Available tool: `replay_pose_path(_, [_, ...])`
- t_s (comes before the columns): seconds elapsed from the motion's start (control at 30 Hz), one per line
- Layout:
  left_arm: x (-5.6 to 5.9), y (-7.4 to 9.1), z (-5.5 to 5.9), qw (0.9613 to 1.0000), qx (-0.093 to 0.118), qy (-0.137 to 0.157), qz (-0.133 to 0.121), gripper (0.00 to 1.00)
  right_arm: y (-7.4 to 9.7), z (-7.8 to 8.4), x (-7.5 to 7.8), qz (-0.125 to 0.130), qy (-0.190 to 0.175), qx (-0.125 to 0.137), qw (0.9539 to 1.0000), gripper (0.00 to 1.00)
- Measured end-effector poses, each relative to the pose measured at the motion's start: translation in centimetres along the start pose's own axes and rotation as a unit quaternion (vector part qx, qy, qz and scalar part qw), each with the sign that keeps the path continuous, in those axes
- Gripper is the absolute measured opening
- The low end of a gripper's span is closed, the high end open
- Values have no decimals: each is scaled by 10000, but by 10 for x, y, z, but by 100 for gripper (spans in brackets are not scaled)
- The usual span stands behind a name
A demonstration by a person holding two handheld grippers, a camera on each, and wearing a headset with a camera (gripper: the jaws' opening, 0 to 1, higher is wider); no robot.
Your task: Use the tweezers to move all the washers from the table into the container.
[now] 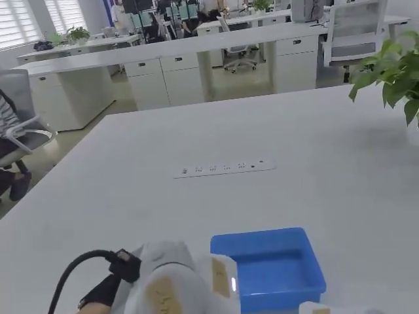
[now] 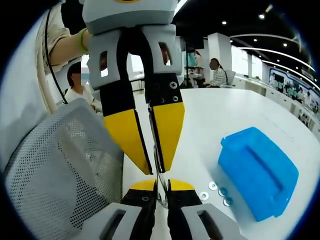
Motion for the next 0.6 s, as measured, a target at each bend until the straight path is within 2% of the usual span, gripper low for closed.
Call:
replay_pose_path(0.03, [1,2,1,9996,241,117,-88,4,0,0,2,14,-78,-7,10000,4])
replay_pose_path(0.07, [3,3,2,9991,370,202,-98,6,0,0,2,0,-126,-3,9999,4])
replay_pose_path(0.1, [5,4,5,9975,551,413,-149,8,-1,0,3,-10,-176,7,9998,4])
replay_pose_path(0.2, [9,7,12,9937,854,670,-287,14,-2,0,6,-4,-419,34,9991,3])
replay_pose_path(0.27, [12,8,17,9892,1073,886,-462,20,-2,0,8,6,-582,59,9983,3])
replay_pose_path(0.4, [21,10,30,9764,1505,1311,-828,35,-3,1,12,-1,-834,108,9965,3])
replay_pose_path(0.5, [28,13,39,9628,1817,1623,-1167,44,-4,2,16,17,-1134,129,9935,3])
replay_pose_path(0.57, [33,17,46,9539,1973,1774,-1405,51,-3,3,18,10,-1427,133,9897,3])
replay_pose_path(0.6, [35,20,51,9470,2054,1846,-1642,53,-3,3,19,19,-1518,133,9883,3])
Point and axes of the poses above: the centre of the closed fingertips' face, and the gripper's own axes: y roughly backward along the fingers, x roughly to its right, z roughly out of its underside, the point moved 6 cm from there along y, roughly backward along the fingers, and after that the axes turned 13 degrees about z, right-handed, at the moved point
